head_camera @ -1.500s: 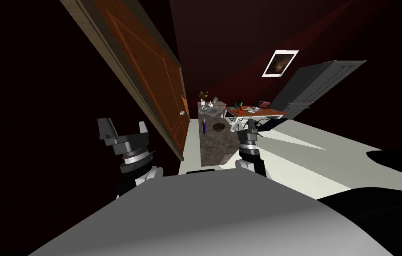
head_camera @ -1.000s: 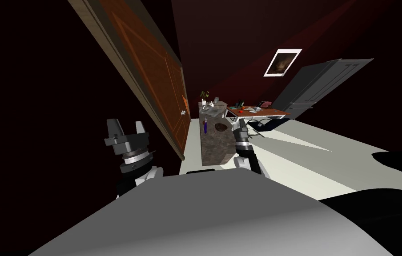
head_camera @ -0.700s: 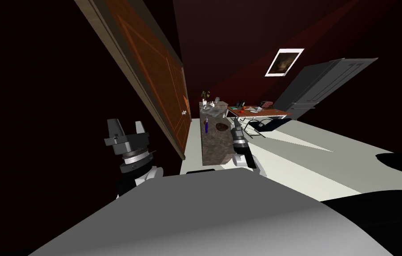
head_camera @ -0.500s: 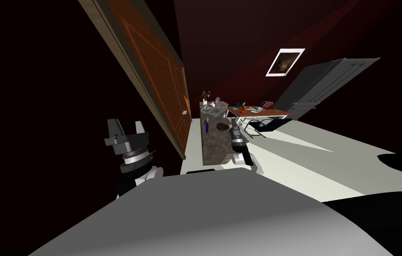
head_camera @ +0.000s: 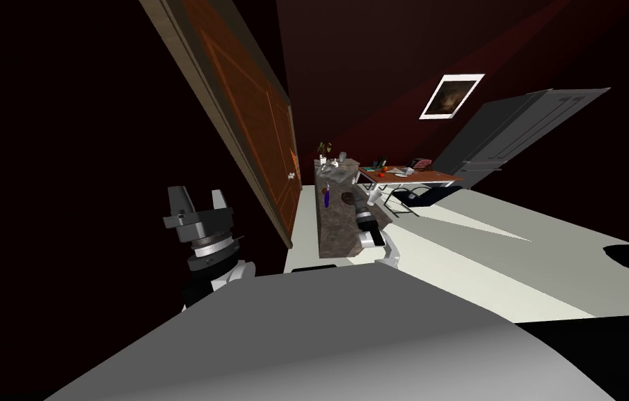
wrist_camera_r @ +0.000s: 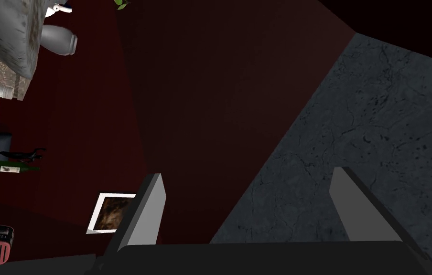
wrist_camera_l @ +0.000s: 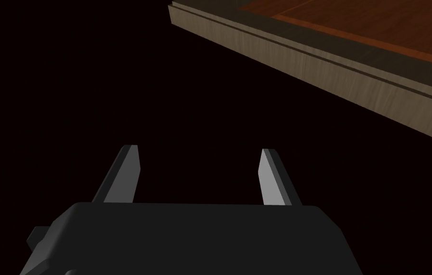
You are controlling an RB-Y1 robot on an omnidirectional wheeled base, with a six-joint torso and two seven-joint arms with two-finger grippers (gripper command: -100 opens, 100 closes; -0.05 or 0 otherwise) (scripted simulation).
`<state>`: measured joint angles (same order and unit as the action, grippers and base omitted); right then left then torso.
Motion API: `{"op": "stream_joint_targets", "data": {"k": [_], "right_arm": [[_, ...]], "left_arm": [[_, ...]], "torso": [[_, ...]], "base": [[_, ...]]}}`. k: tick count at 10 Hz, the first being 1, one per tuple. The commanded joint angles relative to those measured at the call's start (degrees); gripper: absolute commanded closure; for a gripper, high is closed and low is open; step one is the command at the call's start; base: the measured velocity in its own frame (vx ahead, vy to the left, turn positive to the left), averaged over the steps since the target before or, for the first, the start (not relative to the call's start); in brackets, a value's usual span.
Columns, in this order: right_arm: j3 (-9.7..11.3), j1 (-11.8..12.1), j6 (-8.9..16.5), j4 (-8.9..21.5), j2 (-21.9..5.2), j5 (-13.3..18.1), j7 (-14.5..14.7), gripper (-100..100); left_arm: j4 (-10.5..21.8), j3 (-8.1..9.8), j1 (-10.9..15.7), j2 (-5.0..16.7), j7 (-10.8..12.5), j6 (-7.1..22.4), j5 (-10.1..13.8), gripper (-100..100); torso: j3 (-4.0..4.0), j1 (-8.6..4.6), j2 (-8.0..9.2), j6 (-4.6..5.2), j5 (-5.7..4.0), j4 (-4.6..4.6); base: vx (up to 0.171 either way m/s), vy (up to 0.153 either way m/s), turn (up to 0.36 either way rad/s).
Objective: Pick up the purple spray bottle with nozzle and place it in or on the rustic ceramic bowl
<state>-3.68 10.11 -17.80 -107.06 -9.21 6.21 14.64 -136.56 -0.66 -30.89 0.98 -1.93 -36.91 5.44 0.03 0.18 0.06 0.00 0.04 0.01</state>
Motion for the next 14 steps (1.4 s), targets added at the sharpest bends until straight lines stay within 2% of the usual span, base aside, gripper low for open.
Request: {"op": "stream_joint_targets", "data": {"k": [1,5,6,7,8,9,10,11,12,13,14], "right_arm": [[0.07,-1.15,0.80,1.63,-0.06,0.76,1.02,-100],[0.00,-9.27,5.12,9.87,-0.92,5.48,6.37,-100],[0.00,-9.27,5.12,10.94,-0.92,5.48,6.37,-100],[-0.01,-11.37,6.26,12.82,-1.17,6.68,7.72,-100],[-0.01,-11.37,6.26,13.50,-1.17,6.68,7.72,-100],[-0.02,-13.50,7.42,15.40,-1.43,7.88,9.07,-100],[-0.02,-13.50,7.42,16.16,-1.43,7.88,9.07,-100],[-0.02,-15.64,8.59,17.96,-1.69,9.09,10.42,-100],[-0.02,-15.64,8.59,18.90,-1.69,9.09,10.42,-100],[-0.03,-17.80,9.79,20.88,-1.97,10.30,11.77,-100],[-0.03,-17.80,9.79,21.74,-1.97,10.30,11.77,-100]], "left_arm": [[0.00,0.00,0.00,0.00,0.00,0.00,0.00,0],[0.00,0.00,0.00,0.00,0.00,0.00,0.00,0],[0.00,0.00,0.00,0.00,0.00,0.00,0.00,0],[0.00,0.00,0.00,0.00,0.00,0.00,0.00,0],[0.00,0.00,0.00,0.00,0.00,0.00,0.00,0],[0.00,0.00,0.00,0.00,0.00,0.00,0.00,0],[0.00,0.00,0.00,0.00,0.00,0.00,0.00,0],[0.00,0.00,0.00,0.00,0.00,0.00,0.00,0],[0.00,0.00,0.00,0.00,0.00,0.00,0.00,0],[0.00,0.00,0.00,0.00,0.00,0.00,0.00,0],[0.00,0.00,0.00,0.00,0.00,0.00,0.00,0]], "torso": [[0.00,0.00,0.00,0.00,0.00,0.00],[0.00,0.01,0.01,0.01,0.00,0.00],[0.00,0.04,-0.01,0.01,0.01,0.00],[-0.01,-0.03,-0.01,0.03,0.00,-0.01],[-0.01,-0.06,-0.02,0.02,-0.01,0.00],[-0.01,-0.10,-0.02,0.03,-0.02,-0.01],[-0.01,-0.10,-0.02,0.02,-0.02,0.00],[-0.01,-0.10,-0.01,0.03,-0.02,-0.01],[-0.02,-0.07,-0.04,0.02,-0.01,-0.01],[-0.02,-0.09,-0.03,0.04,-0.02,-0.01],[-0.01,-0.07,-0.01,0.02,-0.01,0.00]], "base": [[-0.019,0.030,0.012],[-0.023,0.044,0.035],[-0.012,0.039,0.010],[-0.015,0.031,0.019],[-0.012,0.020,0.013],[-0.016,0.024,0.022],[-0.012,0.022,0.016],[-0.006,0.029,0.021],[-0.008,0.025,0.015],[-0.020,0.031,0.024],[-0.019,0.025,0.014]]}}
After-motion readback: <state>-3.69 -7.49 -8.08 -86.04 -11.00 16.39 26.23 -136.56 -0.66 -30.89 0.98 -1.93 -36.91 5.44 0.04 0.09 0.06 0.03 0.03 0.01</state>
